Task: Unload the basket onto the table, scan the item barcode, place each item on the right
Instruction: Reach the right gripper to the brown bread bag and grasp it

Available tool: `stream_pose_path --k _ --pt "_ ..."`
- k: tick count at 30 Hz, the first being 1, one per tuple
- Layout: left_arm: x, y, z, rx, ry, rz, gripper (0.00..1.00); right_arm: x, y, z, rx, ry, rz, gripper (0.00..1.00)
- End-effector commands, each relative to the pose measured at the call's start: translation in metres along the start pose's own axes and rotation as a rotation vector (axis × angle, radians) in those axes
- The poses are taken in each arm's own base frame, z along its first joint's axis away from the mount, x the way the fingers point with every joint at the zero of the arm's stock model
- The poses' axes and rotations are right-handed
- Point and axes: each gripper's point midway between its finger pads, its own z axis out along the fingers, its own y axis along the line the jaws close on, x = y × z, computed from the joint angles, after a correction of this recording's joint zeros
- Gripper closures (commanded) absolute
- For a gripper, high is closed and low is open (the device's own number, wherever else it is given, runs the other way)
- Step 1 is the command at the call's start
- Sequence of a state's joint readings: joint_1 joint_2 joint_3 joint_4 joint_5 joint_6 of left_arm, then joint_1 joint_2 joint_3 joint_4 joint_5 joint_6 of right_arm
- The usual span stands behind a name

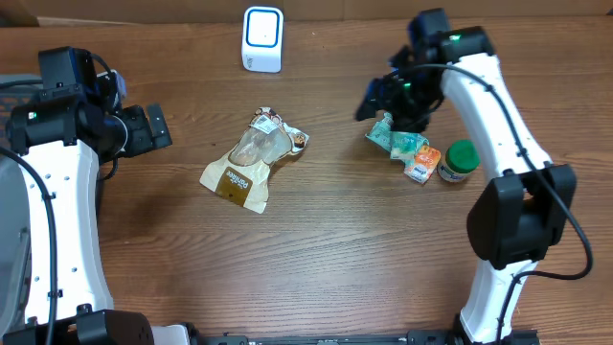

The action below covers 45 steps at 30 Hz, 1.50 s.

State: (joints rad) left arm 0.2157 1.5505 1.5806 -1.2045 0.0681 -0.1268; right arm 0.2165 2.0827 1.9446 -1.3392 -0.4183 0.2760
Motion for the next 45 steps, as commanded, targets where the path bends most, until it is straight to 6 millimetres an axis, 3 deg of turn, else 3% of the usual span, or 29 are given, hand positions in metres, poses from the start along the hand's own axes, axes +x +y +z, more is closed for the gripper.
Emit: stream_pose_path --k 1,10,14,20,26,33,37,45 --pt "-0.001 -0.003 -0.003 0.007 -0.011 0.019 0.00 0.023 0.041 0.019 -0.085 0.062 -0.037 0.22" --pt "-0.002 -0.003 -0.003 0.007 -0.012 0.019 0.01 0.058 0.100 0.081 -0.119 0.086 -0.019 0.22" --pt "-0.002 -0.003 -0.003 0.007 -0.012 0.019 0.00 0.063 0.114 0.110 -0.122 0.044 0.057 0.22" --pt "-0.001 -0.003 -0.003 0.007 -0.011 0.019 0.00 0.060 0.115 0.141 -0.071 -0.081 0.194 0.17" --pt "-0.001 -0.003 -0.003 0.007 -0.011 0.019 0.00 0.053 0.134 0.156 -0.128 -0.180 0.126 0.16" --pt "-0.001 -0.003 -0.003 0.007 -0.011 0.019 0.00 0.044 0.127 0.170 -0.118 -0.262 0.140 0.17" --pt "-0.001 -0.003 -0.003 0.007 -0.011 0.019 0.00 0.039 0.124 0.178 -0.128 -0.291 0.136 0.23" --pt "-0.001 -0.003 -0.003 0.007 -0.011 0.019 0.00 0.028 0.120 0.208 -0.163 -0.324 0.119 0.27"
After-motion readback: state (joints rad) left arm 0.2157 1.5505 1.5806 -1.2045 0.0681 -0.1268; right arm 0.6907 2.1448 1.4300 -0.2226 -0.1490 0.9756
